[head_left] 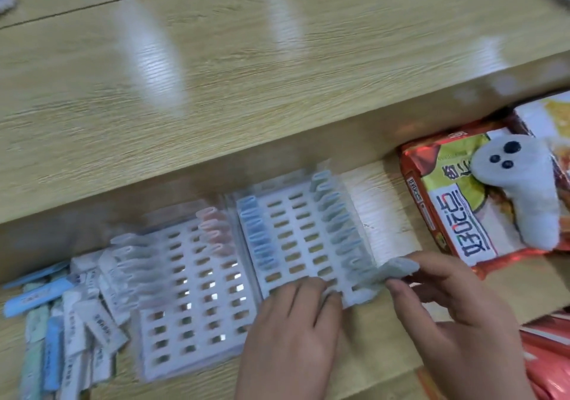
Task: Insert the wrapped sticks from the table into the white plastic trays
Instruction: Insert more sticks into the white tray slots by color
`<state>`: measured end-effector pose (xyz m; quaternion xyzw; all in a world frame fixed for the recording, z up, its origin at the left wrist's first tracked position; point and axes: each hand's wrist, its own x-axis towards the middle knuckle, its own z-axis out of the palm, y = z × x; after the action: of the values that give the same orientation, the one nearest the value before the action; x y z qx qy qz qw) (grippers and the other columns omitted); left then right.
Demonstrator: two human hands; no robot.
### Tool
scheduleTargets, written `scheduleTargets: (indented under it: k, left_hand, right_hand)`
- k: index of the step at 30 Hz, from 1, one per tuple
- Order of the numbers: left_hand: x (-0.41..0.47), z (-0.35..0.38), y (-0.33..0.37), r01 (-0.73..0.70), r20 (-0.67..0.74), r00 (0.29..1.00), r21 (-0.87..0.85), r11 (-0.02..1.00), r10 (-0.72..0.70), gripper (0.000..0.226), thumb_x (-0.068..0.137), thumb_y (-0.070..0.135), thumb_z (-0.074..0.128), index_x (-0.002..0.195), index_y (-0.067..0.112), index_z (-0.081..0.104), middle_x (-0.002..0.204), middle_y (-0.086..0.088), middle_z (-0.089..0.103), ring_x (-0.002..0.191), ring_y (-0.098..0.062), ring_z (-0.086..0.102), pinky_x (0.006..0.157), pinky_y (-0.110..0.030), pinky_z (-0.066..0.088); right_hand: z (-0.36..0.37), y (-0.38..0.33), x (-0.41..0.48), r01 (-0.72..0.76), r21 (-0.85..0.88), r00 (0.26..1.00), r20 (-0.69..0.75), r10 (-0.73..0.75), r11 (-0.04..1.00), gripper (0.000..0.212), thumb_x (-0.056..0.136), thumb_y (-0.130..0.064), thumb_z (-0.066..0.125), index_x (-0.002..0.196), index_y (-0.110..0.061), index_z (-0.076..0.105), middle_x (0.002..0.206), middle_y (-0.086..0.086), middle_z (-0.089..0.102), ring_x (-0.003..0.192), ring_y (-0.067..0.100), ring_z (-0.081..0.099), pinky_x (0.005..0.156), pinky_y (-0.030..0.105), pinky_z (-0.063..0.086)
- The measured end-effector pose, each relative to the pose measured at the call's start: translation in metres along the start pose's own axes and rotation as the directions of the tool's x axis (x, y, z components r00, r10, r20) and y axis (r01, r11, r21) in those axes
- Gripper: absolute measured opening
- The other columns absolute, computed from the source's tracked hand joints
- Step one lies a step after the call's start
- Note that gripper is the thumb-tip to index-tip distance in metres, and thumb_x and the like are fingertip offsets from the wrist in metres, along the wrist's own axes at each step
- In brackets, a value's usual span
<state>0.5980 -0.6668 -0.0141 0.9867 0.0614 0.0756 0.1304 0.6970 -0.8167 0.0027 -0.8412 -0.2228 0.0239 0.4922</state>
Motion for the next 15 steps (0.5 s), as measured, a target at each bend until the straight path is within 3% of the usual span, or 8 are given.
scheduleTargets:
  k: [3, 6, 10, 15]
  left_hand:
    - [-0.003, 0.002, 0.000, -0.008, -0.063, 0.998, 0.015, 1.000, 0.008, 0.030, 0.082, 0.018, 0.051, 0.091, 0.020, 0.079, 0.097, 0.000, 0.073, 0.089, -0.019, 0.063, 0.062, -0.027, 0.050]
    - [-0.006, 0.006, -0.001, -0.018, -0.109, 0.994, 0.013, 1.000, 0.019, 0.028, 0.084, 0.019, 0.052, 0.092, 0.019, 0.079, 0.098, 0.000, 0.074, 0.095, -0.017, 0.053, 0.065, -0.027, 0.048]
    - [-0.011, 0.013, -0.003, -0.015, -0.114, 0.993, 0.015, 1.000, 0.017, 0.018, 0.080, 0.019, 0.069, 0.094, 0.018, 0.079, 0.101, -0.001, 0.074, 0.095, -0.018, 0.055, 0.066, -0.028, 0.049]
    - [-0.013, 0.014, -0.005, 0.006, -0.076, 0.997, -0.037, 0.999, -0.008, 0.026, 0.073, 0.019, 0.074, 0.098, 0.019, 0.078, 0.105, 0.000, 0.072, 0.101, -0.017, 0.057, 0.068, -0.028, 0.050]
  right_hand:
    - [-0.002, 0.006, 0.000, -0.033, -0.084, 0.993, 0.110, 0.042, 0.996, 0.024, 0.080, -0.030, 0.069, 0.096, -0.045, 0.060, 0.092, -0.023, 0.067, 0.068, 0.002, 0.066, 0.051, 0.006, 0.040]
    - [-0.003, 0.010, 0.001, -0.017, -0.155, 0.985, 0.165, 0.042, 0.988, 0.012, 0.089, -0.045, 0.065, 0.099, -0.045, 0.058, 0.089, -0.017, 0.065, 0.072, 0.006, 0.064, 0.055, 0.016, 0.046]
    - [-0.008, 0.011, 0.001, 0.045, -0.224, 0.977, 0.211, 0.004, 0.973, 0.024, 0.082, -0.034, 0.065, 0.102, -0.045, 0.058, 0.092, -0.015, 0.062, 0.079, 0.001, 0.060, 0.063, 0.016, 0.045]
    - [-0.008, 0.018, 0.002, 0.125, -0.348, 0.957, 0.291, -0.020, 0.929, 0.024, 0.080, -0.027, 0.070, 0.098, -0.040, 0.062, 0.084, -0.026, 0.059, 0.081, -0.003, 0.052, 0.065, 0.022, 0.043]
